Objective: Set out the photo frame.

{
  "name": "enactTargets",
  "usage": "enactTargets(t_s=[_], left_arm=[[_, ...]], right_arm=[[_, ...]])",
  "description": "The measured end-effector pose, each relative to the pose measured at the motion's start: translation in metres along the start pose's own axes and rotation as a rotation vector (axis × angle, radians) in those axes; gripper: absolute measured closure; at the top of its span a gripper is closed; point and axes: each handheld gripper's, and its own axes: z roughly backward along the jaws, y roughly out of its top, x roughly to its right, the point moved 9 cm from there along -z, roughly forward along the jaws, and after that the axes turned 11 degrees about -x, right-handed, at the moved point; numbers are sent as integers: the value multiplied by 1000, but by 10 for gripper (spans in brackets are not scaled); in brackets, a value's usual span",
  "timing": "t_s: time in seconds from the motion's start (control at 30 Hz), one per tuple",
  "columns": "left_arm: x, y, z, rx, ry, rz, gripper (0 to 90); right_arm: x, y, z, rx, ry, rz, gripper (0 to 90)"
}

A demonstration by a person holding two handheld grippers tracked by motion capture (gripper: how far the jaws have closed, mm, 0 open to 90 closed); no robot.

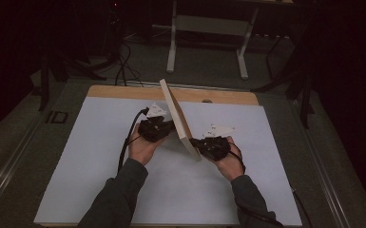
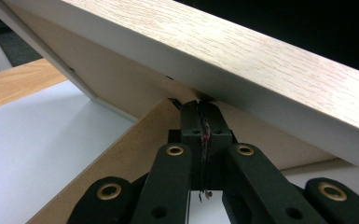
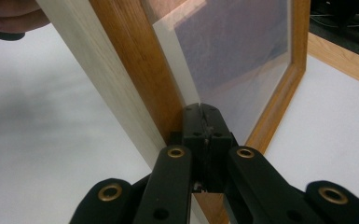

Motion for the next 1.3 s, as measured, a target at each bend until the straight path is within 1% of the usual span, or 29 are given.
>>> enactTargets(t_s=[0.43,0.67,0.93,1.1,1.23,1.3], left_arm=[[-1,0,-1,-3,3,7,900],[-2,-1,-1,-7,1,9,900],[-3,-1,-1,-5,-18,22,900],[-3,-1,-1,-2,-21,24,900],[-4,-1,-2,1,-39,33,900],[-4,-1,-2,1,-41,35,900]], right_arm=[[-7,2,-2,-3,13,21,898],[-9,2,-2,-6,21,22,898],[-10,2,-2,-5,27,19,898],[-13,4,-4,0,39,24,898],[-18,5,-5,-1,49,30,898],[-19,6,-6,-2,54,32,898]])
